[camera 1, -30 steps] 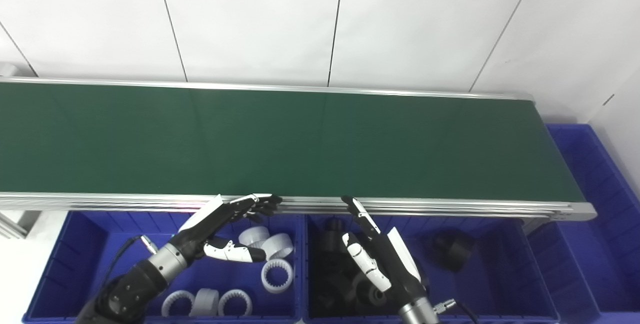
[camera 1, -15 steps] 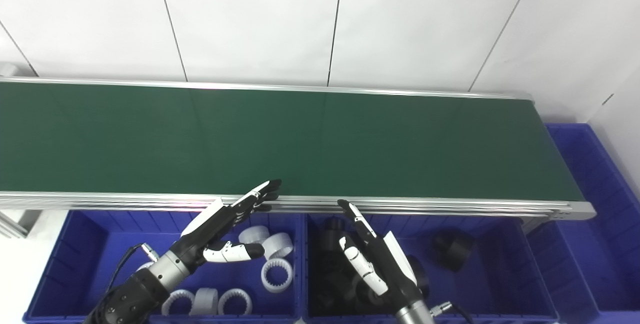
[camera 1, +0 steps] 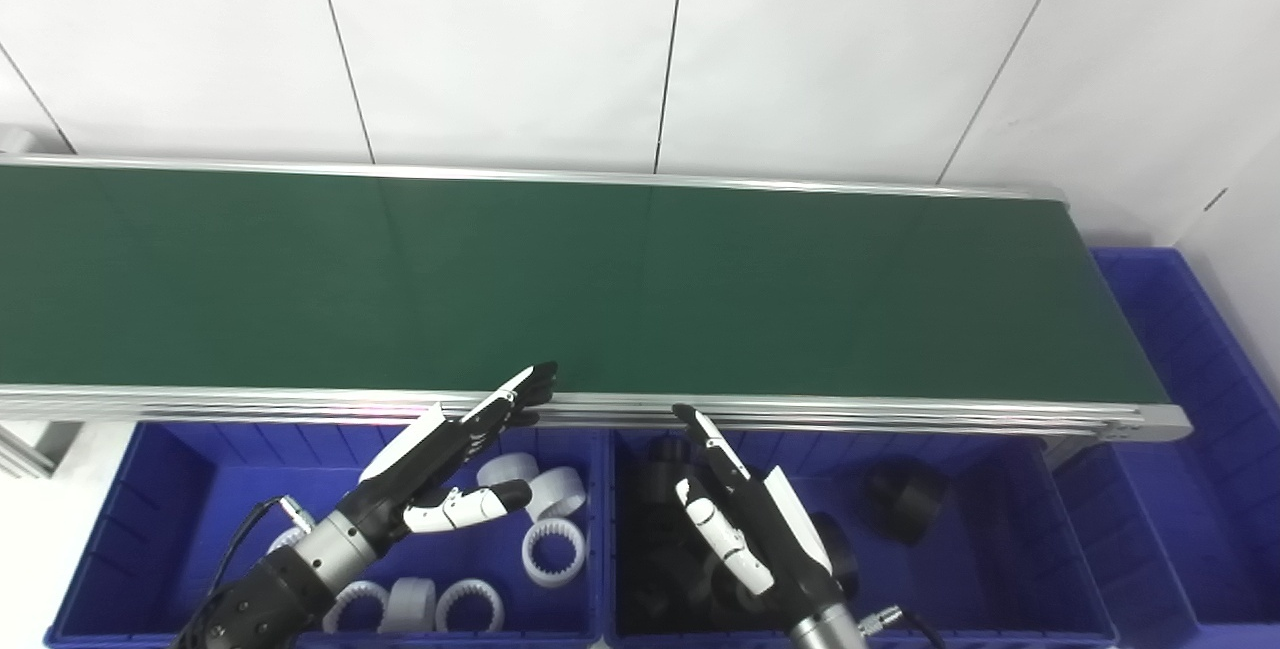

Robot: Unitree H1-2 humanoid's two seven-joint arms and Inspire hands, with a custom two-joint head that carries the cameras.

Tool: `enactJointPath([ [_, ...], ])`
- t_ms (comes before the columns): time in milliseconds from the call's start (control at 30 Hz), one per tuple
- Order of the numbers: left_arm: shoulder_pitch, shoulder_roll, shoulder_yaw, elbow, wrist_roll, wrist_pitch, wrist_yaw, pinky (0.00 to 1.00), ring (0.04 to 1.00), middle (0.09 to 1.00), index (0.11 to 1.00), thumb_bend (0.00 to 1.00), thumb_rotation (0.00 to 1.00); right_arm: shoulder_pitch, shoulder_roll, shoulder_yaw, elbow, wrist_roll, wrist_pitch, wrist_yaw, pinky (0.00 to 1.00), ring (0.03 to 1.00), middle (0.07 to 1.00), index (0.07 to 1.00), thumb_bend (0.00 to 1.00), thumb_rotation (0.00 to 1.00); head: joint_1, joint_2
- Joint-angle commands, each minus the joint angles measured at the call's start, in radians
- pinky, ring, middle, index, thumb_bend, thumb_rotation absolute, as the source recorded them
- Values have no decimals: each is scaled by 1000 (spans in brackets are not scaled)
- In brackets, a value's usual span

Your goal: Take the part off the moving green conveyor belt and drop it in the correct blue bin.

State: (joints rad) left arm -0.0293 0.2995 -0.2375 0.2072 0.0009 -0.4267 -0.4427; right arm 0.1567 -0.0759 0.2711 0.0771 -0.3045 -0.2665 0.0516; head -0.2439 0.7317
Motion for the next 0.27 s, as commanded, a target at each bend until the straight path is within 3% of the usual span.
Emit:
enactJointPath([
  [0,-5,12,14,-28,-36,-16,-6,933,977,998,985,397,724,-8,2,1,-26,12,-47,-3,955,972,992,973,345,989,1,0],
  [233,6,18,30,-48,-38,3,-5,931,972,993,975,393,705,-6,-2,-2,-40,28,-36,4,955,974,993,974,340,988,14,-2],
])
